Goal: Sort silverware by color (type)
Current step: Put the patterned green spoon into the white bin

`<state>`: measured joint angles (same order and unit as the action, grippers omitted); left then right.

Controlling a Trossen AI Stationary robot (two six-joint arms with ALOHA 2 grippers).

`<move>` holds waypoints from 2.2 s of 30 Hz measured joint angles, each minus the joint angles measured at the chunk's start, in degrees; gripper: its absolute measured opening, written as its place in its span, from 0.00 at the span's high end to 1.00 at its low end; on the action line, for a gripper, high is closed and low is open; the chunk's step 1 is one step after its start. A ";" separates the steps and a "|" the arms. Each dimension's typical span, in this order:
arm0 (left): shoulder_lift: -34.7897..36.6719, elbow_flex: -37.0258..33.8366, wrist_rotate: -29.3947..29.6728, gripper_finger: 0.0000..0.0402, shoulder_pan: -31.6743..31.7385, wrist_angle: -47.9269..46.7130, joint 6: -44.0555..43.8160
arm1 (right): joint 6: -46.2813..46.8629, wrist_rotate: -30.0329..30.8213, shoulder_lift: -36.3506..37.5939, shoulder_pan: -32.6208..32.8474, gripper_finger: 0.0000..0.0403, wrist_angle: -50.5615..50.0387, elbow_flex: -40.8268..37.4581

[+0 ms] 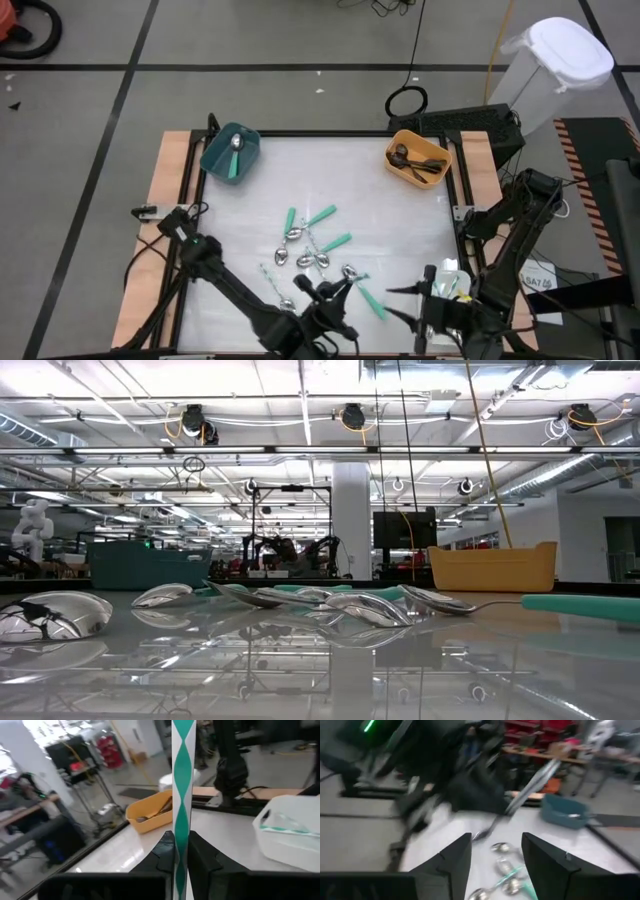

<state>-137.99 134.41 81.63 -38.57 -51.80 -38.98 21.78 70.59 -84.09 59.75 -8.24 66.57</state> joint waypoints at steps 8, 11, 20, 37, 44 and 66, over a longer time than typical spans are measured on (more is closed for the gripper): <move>-3.07 -0.07 5.47 0.94 1.40 10.65 3.19 | -0.33 4.30 -1.31 -3.44 0.58 -0.54 0.00; -3.07 -0.07 5.54 0.94 1.39 13.67 5.92 | -0.54 4.36 -1.78 -4.71 0.58 -0.34 0.00; -3.09 -0.04 7.08 0.93 1.36 16.01 8.48 | -2.65 3.42 -1.77 -7.79 0.58 1.72 0.00; -3.11 -0.04 7.23 0.93 1.74 16.04 10.27 | -17.35 -1.46 -1.70 -10.75 0.74 15.84 0.00; -3.20 -0.04 7.39 0.93 2.72 15.98 11.74 | -18.86 -1.98 -1.69 -11.44 0.91 16.31 0.00; -1.56 0.61 -4.92 0.56 0.66 18.44 22.43 | 14.70 -27.20 18.99 -8.28 0.91 -30.09 -0.02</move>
<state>-139.55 135.02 76.71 -37.91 -33.36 -16.55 36.47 43.39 -65.10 51.47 -38.33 66.54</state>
